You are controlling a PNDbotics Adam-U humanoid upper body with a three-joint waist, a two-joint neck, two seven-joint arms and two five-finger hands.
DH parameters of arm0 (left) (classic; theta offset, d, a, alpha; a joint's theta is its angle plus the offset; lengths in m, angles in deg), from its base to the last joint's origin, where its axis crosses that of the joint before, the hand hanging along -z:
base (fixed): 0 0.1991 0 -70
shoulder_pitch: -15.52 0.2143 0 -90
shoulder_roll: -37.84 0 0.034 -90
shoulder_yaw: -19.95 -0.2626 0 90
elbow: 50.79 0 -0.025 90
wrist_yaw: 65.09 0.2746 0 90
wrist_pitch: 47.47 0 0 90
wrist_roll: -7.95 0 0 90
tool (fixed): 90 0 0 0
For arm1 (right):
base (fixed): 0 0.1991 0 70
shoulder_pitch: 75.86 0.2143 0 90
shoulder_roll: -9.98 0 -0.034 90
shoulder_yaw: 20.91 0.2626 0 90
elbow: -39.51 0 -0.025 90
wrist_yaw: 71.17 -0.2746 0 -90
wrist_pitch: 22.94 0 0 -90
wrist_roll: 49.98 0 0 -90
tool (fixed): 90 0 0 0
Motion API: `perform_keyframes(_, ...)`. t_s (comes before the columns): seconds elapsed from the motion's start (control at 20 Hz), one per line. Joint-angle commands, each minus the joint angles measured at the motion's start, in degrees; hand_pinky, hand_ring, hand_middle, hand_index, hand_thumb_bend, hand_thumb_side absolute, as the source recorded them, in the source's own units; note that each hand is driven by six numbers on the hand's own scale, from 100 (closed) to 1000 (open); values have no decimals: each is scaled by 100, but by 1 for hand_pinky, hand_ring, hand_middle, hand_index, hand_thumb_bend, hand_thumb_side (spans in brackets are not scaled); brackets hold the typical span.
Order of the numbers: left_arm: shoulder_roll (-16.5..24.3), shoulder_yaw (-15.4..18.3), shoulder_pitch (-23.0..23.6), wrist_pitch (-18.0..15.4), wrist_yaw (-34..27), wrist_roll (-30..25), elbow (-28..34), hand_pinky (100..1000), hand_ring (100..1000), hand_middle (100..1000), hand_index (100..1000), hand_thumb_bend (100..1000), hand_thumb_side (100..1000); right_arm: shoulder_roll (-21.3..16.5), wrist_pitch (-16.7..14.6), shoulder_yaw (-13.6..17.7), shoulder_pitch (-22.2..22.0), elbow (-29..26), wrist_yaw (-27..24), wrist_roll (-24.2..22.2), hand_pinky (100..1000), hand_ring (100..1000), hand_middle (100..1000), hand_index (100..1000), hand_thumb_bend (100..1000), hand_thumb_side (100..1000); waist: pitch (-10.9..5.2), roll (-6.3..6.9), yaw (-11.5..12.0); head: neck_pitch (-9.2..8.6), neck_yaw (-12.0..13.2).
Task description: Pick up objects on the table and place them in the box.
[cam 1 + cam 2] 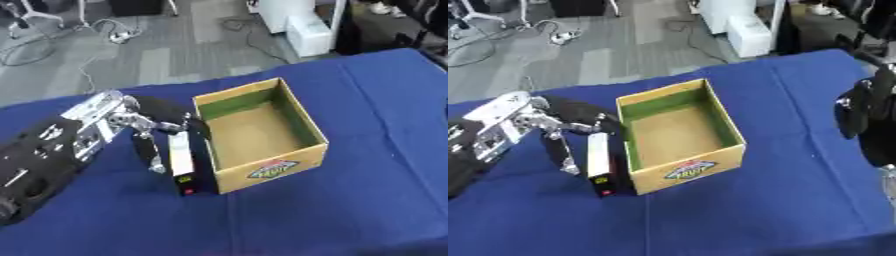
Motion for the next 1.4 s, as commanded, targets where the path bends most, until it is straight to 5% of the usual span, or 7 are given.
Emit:
perform_keyframes(0.05, 197, 5, -182, -2047, 74, -2044, 22, 1000, 940, 902, 952, 556, 255, -157, -198, 32, 55, -75, 9, -190, 193, 336, 390, 474, 100, 1000, -51, -25, 13, -21, -20)
perform_keyframes(0.35, 207, -39, -218, -2047, 205, -2044, -14, 1000, 945, 898, 949, 716, 273, -156, -197, 28, 52, -75, 18, -192, 193, 336, 390, 474, 100, 1000, -51, -21, 14, -13, -10)
perform_keyframes(0.55, 196, -68, -226, -2047, 266, -2044, -50, 1000, 946, 897, 950, 745, 273, -155, -192, 28, 56, -75, 17, -189, 193, 336, 390, 474, 100, 1000, -51, -19, 8, -12, -3)
perform_keyframes(1.4, 84, -97, -107, -2047, 325, -2044, -333, 1000, 906, 883, 953, 729, 286, -158, -188, 29, 83, -75, -8, -186, 193, 336, 390, 474, 100, 1000, -43, -22, -24, -22, -3)
